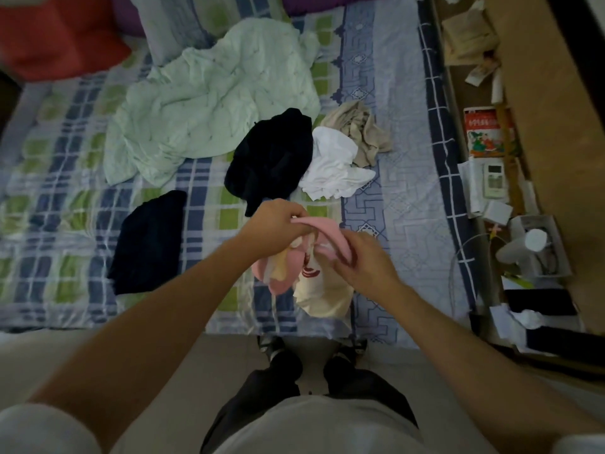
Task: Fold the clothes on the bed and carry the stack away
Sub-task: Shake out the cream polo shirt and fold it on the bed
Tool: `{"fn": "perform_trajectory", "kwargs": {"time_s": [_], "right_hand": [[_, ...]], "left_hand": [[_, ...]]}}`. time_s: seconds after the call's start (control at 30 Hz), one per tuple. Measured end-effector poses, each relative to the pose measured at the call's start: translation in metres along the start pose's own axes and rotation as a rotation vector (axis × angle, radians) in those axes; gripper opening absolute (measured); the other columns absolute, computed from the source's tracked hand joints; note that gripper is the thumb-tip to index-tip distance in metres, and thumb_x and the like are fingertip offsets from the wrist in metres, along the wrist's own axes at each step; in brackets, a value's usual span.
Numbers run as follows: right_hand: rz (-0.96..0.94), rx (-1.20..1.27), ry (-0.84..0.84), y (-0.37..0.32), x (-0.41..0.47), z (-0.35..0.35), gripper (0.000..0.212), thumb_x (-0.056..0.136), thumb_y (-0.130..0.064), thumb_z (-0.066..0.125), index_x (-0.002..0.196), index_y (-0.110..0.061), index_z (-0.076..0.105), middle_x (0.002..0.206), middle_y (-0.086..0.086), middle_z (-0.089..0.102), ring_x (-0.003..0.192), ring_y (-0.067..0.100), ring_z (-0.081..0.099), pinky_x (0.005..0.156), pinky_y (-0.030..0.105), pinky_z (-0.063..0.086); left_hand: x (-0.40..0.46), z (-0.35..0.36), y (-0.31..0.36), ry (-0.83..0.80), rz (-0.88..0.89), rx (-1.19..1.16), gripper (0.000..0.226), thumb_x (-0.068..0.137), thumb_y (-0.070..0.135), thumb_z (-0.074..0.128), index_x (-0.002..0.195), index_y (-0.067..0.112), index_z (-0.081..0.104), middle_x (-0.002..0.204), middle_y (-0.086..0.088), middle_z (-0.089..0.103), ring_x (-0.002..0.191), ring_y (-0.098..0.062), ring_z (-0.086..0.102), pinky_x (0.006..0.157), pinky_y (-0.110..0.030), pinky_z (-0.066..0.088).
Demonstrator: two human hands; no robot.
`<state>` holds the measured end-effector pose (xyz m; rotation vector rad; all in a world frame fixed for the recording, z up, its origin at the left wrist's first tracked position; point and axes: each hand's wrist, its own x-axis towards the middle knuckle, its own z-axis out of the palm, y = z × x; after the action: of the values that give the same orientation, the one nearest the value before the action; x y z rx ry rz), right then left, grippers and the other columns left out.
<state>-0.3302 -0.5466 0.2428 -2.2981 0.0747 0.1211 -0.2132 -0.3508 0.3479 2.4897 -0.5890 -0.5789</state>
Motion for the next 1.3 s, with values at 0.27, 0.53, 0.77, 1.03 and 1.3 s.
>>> {"fn": "perform_trajectory", "kwargs": {"time_s": [0.27,0.53,0.77,1.03,1.3], "right_hand": [[0.099,-0.057,0.122,-0.019,-0.001,-0.008,0.034,0.096,-0.019,0.051,0.123,-0.031,0.069,0.098,0.002,0.074,0.087,0.026,0.068,0.071,0.036,0.054],[0.172,-0.480,0.242,-0.053,-0.026,-0.027,0.030,0.095,-0.022,0.058,0.122,-0.027,0.069,0.097,0.009,0.074,0.088,0.035,0.070,0.073,0.036,0.050],[0.237,-0.532,0.435,-0.115,-0.084,-0.003,0.030,0.091,-0.019,0.060,0.118,-0.025,0.071,0.103,0.008,0.074,0.094,0.035,0.069,0.076,0.039,0.050],[0.085,-0.209,0.669,-0.202,-0.171,-0.010,0.039,0.075,-0.035,0.046,0.105,-0.027,0.070,0.090,-0.004,0.070,0.082,0.012,0.063,0.067,0.023,0.047],[0.189,0.149,0.622,-0.274,-0.219,-0.062,0.034,0.082,-0.006,0.048,0.095,-0.016,0.077,0.090,0.011,0.072,0.088,0.033,0.070,0.071,0.055,0.063]], "left_hand": [[-0.044,-0.051,-0.001,0.124,0.107,0.121,0.019,0.093,0.033,0.073,0.099,0.017,0.083,0.088,-0.003,0.078,0.082,-0.018,0.070,0.073,-0.035,0.052],[-0.097,-0.071,-0.053,0.240,0.070,0.267,0.019,0.096,0.015,0.065,0.109,0.017,0.079,0.096,-0.007,0.059,0.089,-0.030,0.061,0.075,-0.040,0.046],[-0.174,-0.091,-0.091,0.486,0.116,0.225,0.017,0.092,0.009,0.058,0.104,0.014,0.070,0.097,-0.008,0.061,0.083,-0.027,0.059,0.066,-0.039,0.042],[-0.255,-0.132,-0.103,0.578,0.139,0.131,0.040,0.094,0.015,0.048,0.128,0.022,0.068,0.107,-0.008,0.073,0.095,-0.031,0.066,0.083,-0.042,0.051],[-0.295,-0.161,-0.066,0.340,0.067,-0.501,0.024,0.086,0.022,0.054,0.097,0.014,0.074,0.082,-0.006,0.075,0.074,-0.019,0.076,0.059,-0.030,0.060]]}}
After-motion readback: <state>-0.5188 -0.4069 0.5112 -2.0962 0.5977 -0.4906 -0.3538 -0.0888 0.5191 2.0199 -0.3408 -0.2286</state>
